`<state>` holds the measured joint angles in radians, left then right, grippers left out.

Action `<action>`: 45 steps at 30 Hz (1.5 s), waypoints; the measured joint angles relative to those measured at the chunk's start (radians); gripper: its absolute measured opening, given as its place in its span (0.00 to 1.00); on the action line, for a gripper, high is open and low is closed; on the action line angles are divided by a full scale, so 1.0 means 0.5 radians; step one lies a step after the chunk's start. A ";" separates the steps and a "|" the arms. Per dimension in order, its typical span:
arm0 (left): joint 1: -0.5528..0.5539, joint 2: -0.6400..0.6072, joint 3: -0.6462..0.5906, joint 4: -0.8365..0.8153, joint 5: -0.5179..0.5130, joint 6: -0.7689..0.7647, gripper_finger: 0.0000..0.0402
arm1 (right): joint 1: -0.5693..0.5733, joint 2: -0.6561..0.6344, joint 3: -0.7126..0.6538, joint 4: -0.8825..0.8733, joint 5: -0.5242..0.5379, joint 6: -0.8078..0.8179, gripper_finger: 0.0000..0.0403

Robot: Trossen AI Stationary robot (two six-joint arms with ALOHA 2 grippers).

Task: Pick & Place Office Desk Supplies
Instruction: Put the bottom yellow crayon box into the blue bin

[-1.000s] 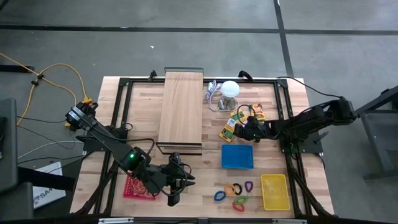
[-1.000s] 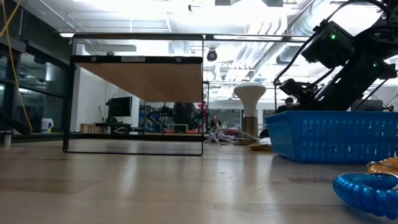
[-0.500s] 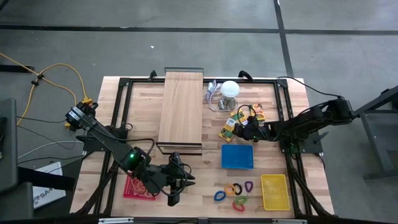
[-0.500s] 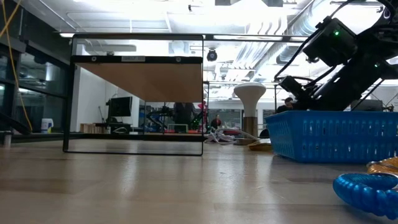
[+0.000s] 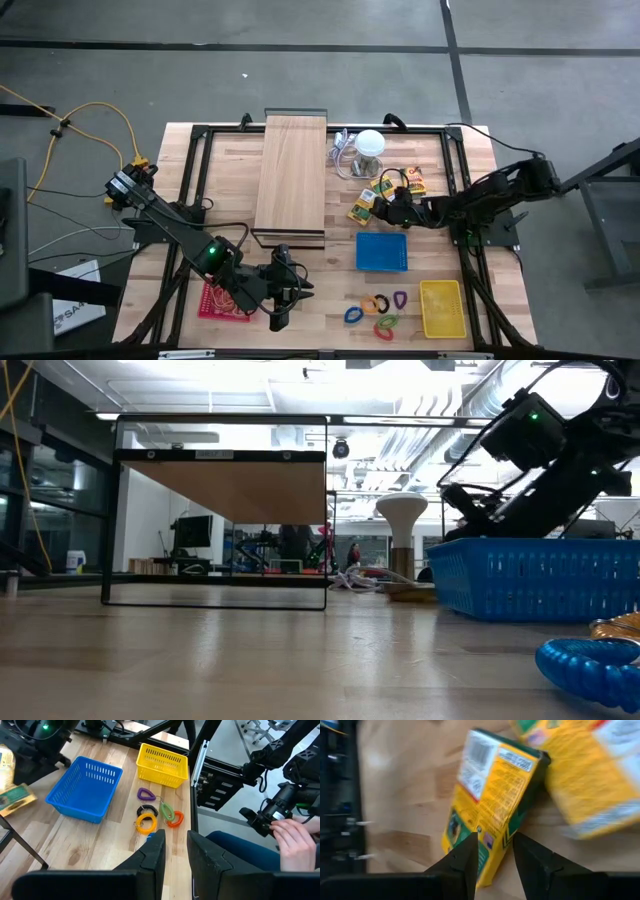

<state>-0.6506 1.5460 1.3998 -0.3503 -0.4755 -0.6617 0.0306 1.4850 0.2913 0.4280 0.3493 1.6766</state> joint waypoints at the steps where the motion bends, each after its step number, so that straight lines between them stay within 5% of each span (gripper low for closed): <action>1: 0.000 0.000 0.000 0.000 0.000 0.000 0.19 | -0.002 0.033 0.001 0.062 0.017 -0.010 0.28; 5: 0.000 0.000 0.000 0.000 0.000 0.000 0.19 | -0.024 0.108 0.001 0.197 0.040 -0.010 0.22; 10: -0.001 0.000 0.000 0.000 0.000 0.000 0.19 | -0.005 0.111 -0.001 0.193 0.115 -0.040 0.03; 26: -0.001 0.000 0.000 0.000 0.000 0.000 0.19 | 0.005 0.122 -0.012 0.303 0.123 -0.238 0.00; 34: 0.000 0.000 0.000 0.001 0.000 0.000 0.19 | 0.002 0.094 -0.017 0.412 0.038 -0.630 0.00; 45: 0.000 0.000 0.000 0.001 0.000 0.000 0.19 | 0.004 -0.030 -0.015 0.624 -0.205 -1.700 0.00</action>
<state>-0.6506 1.5459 1.3998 -0.3500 -0.4755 -0.6617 0.0326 1.4701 0.2836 0.7399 0.2465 0.8268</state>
